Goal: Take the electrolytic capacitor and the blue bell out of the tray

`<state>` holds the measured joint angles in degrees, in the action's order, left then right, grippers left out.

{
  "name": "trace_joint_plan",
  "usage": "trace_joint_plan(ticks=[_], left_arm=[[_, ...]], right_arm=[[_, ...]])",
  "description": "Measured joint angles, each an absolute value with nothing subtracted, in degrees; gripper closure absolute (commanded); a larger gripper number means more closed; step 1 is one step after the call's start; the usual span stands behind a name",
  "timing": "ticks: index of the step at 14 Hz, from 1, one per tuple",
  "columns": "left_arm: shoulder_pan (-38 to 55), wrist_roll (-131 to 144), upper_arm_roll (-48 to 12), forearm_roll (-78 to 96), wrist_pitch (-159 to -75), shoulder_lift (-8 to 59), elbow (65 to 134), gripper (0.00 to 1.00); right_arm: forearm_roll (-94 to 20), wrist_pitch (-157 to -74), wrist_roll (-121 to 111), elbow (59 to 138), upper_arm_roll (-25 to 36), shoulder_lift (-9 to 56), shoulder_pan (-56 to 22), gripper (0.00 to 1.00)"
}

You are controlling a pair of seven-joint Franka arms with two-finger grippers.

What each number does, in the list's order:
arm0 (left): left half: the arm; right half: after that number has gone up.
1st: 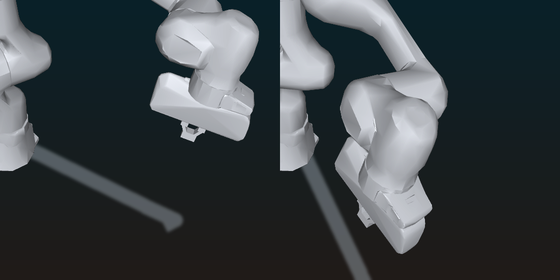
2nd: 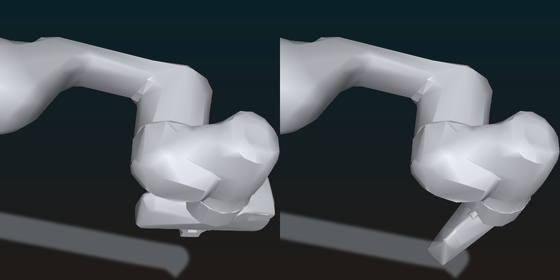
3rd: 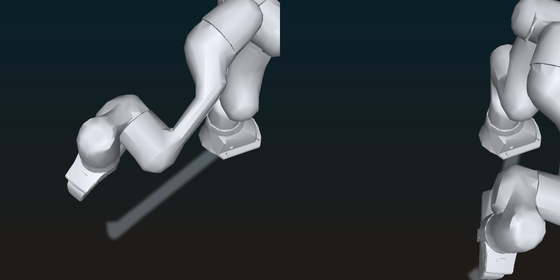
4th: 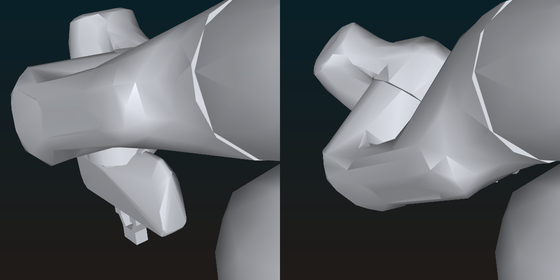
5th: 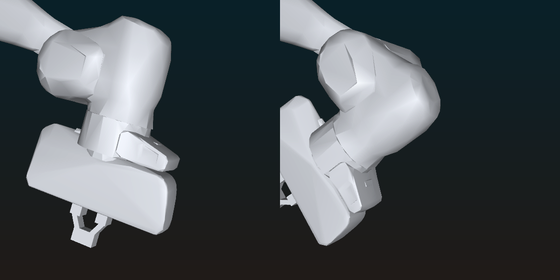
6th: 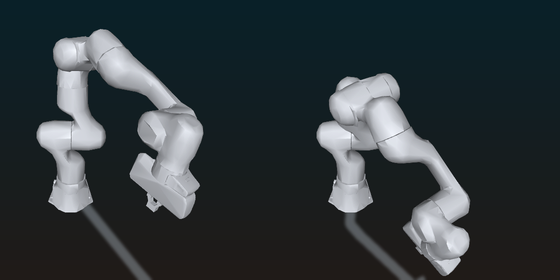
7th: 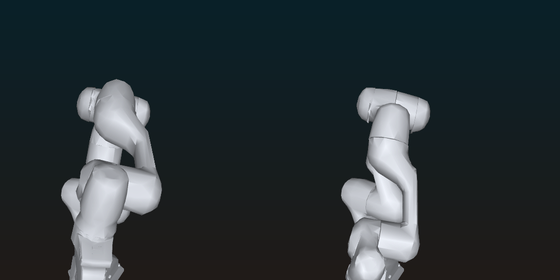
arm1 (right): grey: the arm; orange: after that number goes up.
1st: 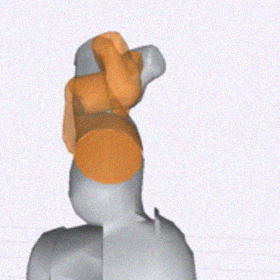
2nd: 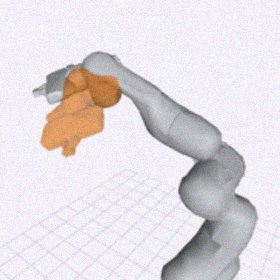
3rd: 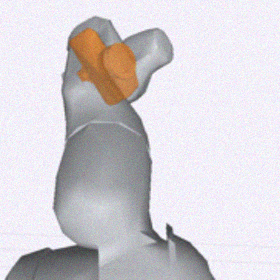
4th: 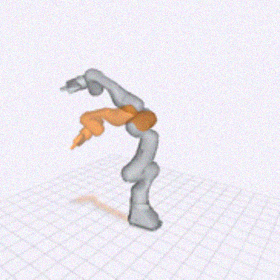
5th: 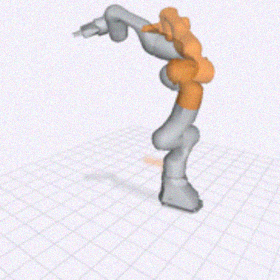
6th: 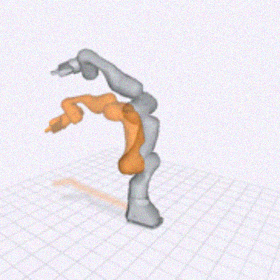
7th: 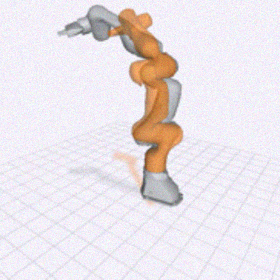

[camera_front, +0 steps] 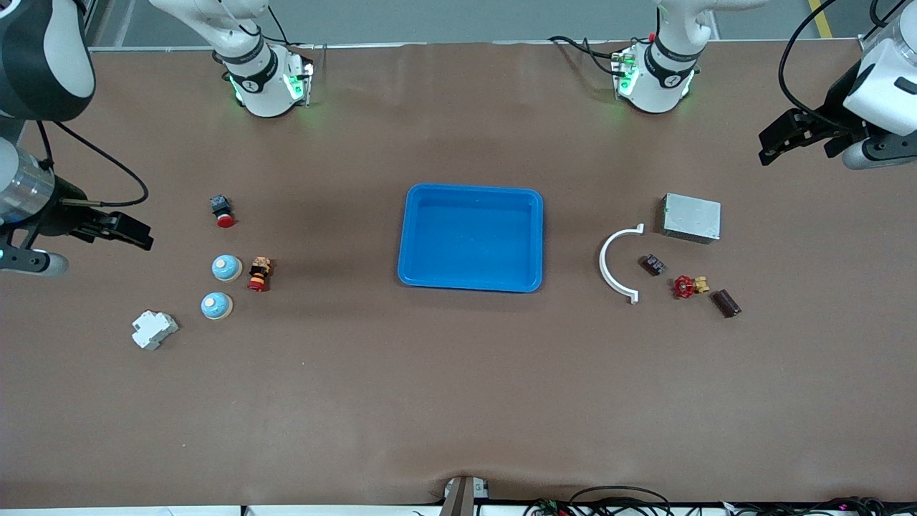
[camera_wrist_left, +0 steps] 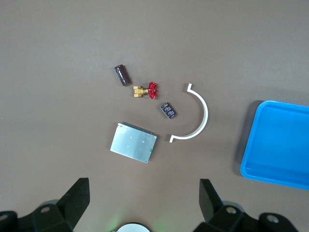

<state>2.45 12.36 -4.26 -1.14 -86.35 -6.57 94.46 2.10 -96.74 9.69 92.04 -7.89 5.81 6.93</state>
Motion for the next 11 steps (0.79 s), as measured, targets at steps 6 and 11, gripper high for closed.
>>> trace_joint_plan(ticks=[6, 11], left_arm=[[2.44, 12.36, -4.15, -1.14, -86.35, -6.57, 94.46, 0.0], [2.43, 12.36, -4.13, -1.14, -86.35, -6.57, 94.47, 0.0]], right_arm=[[2.09, -93.78, 8.25, 92.06, -7.55, 2.08, 6.96, 0.0], [1.84, -90.48, 5.19, 92.13, 1.15, -0.74, 0.4, 0.0]])
